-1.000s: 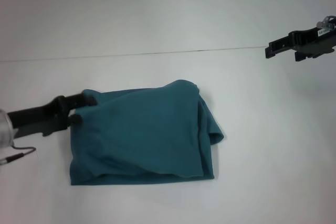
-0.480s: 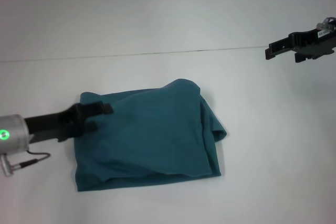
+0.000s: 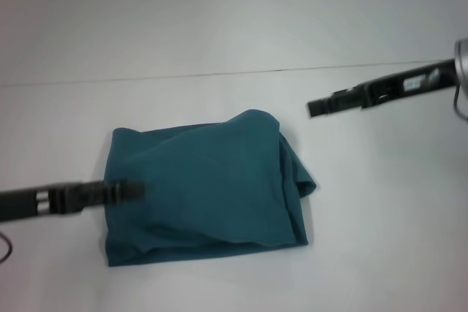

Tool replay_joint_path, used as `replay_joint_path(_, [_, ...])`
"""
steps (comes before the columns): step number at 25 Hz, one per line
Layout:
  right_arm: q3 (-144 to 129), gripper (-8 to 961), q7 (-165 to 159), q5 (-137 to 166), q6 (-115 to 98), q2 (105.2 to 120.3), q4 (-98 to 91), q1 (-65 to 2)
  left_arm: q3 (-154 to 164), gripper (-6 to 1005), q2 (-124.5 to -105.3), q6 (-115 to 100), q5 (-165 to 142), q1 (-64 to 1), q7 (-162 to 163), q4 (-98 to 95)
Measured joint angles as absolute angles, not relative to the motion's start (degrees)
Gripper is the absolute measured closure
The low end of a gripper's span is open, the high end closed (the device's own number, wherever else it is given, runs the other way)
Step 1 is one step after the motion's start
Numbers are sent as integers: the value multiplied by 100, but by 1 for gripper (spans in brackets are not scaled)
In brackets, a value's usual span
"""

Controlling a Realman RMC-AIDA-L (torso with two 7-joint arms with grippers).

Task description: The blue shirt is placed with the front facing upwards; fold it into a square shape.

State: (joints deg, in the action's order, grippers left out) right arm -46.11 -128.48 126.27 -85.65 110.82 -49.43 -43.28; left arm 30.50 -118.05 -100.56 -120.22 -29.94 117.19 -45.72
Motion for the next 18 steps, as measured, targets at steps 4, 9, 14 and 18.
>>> replay_joint_path(4, [-4640,26,-11652,12291,-8817,11396,-5002,-3959,3092,234,-11879,-10259,-12030,-2738,10990,-4773])
replay_joint_path(9, [-4734,26,-10869,12418,-9065,11795,-5001,-3639,3138,234,-12037,-10551,-12039,-2457,9862,-4770])
replay_joint_path(14, [-4742,26,-10487,12384,-9151,11955,-4573,-3415,3405,234,-12189,-10625,-12041,-2222,9221,-4746])
replay_joint_path(18, [-4734,26,-10249,12390,-9169,11946,-3931,-3363,3608,234,-12295,-10645,-12041,-2096,8790,-4735])
